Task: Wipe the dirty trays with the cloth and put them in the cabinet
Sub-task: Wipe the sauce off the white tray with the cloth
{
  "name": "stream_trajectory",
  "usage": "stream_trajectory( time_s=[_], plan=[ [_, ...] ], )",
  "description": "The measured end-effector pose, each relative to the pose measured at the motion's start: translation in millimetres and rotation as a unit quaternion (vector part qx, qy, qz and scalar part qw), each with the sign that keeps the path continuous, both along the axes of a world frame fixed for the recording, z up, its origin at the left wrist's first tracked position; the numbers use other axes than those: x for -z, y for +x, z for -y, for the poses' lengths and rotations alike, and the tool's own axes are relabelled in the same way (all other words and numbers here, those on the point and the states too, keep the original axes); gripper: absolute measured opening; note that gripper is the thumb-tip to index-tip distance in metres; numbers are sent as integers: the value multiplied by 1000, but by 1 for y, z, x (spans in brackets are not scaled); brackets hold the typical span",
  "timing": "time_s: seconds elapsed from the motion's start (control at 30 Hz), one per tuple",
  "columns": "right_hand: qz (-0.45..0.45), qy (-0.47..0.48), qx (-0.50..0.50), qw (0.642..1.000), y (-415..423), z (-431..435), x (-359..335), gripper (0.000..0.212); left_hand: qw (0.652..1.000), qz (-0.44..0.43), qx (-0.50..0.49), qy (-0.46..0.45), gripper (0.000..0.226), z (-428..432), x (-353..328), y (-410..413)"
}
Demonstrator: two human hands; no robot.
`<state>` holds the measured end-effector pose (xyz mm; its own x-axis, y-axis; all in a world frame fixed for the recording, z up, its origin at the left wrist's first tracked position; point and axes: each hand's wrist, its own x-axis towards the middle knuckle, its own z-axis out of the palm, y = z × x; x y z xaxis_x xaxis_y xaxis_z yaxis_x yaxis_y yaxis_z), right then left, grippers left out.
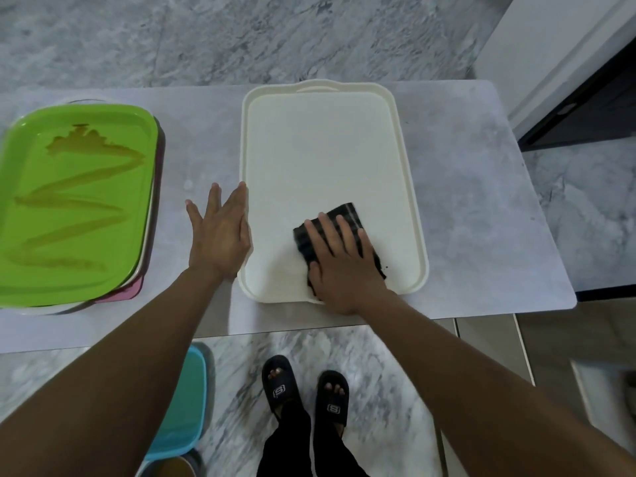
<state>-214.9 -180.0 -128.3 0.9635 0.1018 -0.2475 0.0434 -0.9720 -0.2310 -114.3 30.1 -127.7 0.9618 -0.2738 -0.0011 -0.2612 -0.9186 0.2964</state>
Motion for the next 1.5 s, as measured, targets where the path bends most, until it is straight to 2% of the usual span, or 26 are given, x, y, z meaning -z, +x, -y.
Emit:
stream_trajectory(
  time_s=[0.23, 0.43, 0.53, 0.67, 0.73, 0.8, 0.87, 0.93, 1.07, 1.5],
  plan=[
    [-7, -45, 71, 996, -27, 58, -7, 70, 999, -1, -3, 43, 58, 4, -4, -1],
    [24, -149, 133, 980, -27, 76, -16, 70, 995, 0, 12, 95, 59, 5, -7, 1],
    [20, -129, 182, 974, -23, 73, -15, 73, 993, -10, 8, 114, 61, 6, -6, 2],
    [20, -98, 194, 976, -22, 70, -13, 71, 997, 21, -5, 72, 64, 11, -10, 3],
    [27, -98, 198, 975, -23, 68, -11, 71, 995, 16, -95, -8, 65, 16, -14, 16],
    [30, -104, 201, 974, -23, 67, -8, 72, 975, -21, -204, -82, 59, 31, -14, 42],
    [30, -97, 203, 974, -22, 68, -4, 72, 973, -12, -229, -36, 46, 46, -10, 66],
    [30, -87, 208, 974, -21, 69, -3, 73, 977, 24, -207, 33, 38, 55, -3, 79],
    [31, -84, 241, 966, -17, 64, -4, 72, 977, 80, -170, 102, 31, 51, 10, 83],
    [15, -63, 273, 960, 84, 77, -4, 68, 980, 78, -138, 119, 32, 43, 12, 86]
  ],
)
